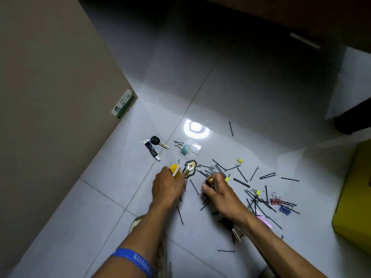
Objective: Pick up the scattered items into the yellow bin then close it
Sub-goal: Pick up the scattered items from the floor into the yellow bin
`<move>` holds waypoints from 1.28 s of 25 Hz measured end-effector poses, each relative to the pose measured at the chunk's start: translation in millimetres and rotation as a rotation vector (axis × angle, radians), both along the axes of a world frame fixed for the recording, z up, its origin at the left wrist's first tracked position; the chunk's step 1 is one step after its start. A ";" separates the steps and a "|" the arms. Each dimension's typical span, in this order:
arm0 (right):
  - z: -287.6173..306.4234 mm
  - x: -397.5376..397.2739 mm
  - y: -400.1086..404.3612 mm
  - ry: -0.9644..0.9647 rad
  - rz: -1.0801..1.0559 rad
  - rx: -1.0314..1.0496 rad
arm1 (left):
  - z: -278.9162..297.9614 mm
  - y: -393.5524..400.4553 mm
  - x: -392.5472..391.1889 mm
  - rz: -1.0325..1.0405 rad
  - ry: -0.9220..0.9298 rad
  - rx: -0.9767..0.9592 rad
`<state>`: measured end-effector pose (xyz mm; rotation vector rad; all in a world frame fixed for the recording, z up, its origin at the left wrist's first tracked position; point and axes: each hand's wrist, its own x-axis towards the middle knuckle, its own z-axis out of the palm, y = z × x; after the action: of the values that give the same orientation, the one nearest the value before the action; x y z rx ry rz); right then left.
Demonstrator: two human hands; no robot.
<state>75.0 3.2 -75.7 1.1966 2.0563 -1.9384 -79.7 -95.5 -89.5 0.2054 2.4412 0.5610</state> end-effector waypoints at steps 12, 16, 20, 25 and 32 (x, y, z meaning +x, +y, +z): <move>202.0 194.3 103.6 0.443 -1.085 -0.506 | 209.0 175.4 217.6 -0.139 -0.939 0.531; 251.8 281.8 141.2 0.370 -1.188 -0.369 | 259.7 233.9 316.9 -0.161 -1.206 0.581; 258.9 300.5 149.2 0.483 -1.211 -0.289 | 247.0 237.1 335.1 -0.154 -1.114 0.662; 201.6 240.1 118.9 0.429 -1.159 0.027 | 187.0 176.2 277.7 0.082 -0.720 0.750; 103.2 84.9 51.3 -0.006 -0.393 0.034 | 102.3 94.9 122.2 0.097 -0.257 0.460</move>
<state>159.9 54.5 27.5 1.7215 1.9739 -2.0499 42.4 -0.5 12.8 0.1883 2.0538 1.1178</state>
